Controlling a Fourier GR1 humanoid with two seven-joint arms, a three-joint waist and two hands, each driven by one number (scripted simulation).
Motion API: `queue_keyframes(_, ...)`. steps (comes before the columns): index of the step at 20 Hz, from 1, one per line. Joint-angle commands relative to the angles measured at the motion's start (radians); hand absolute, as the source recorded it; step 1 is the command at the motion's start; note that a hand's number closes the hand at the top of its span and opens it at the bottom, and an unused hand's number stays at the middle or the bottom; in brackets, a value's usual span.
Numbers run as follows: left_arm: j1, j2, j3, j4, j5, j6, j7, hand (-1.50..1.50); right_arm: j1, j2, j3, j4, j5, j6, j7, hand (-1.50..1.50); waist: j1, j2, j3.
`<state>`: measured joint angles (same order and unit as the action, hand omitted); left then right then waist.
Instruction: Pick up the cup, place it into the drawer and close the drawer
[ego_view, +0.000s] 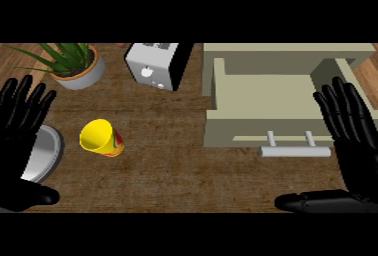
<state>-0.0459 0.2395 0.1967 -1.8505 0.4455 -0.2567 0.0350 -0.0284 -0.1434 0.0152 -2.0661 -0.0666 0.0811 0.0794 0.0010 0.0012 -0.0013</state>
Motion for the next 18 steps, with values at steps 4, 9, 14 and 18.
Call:
queue_keyframes(4,-0.079,0.053,0.067,0.248,0.057,-0.091,-0.011,-1.50,-0.111,0.027,0.030,0.175,0.053,0.002,-0.031,-1.50,0.000,0.001,0.001)
queue_keyframes(9,-0.084,0.053,0.063,0.435,-0.057,-0.129,-0.128,-1.50,-0.157,-0.021,-0.062,0.188,-0.036,0.055,-0.005,-1.50,-0.001,0.001,0.001)
queue_keyframes(14,-0.133,0.069,0.085,0.697,-0.139,-0.197,-0.317,-1.50,-0.153,-0.028,-0.064,0.158,-0.025,0.063,0.005,-1.50,-0.009,0.002,0.000)
queue_keyframes(18,-0.199,0.075,0.077,0.757,-0.188,-0.128,-0.290,-1.50,-0.202,-0.016,-0.053,0.181,-0.006,0.058,0.023,-1.50,-0.004,0.000,0.001)
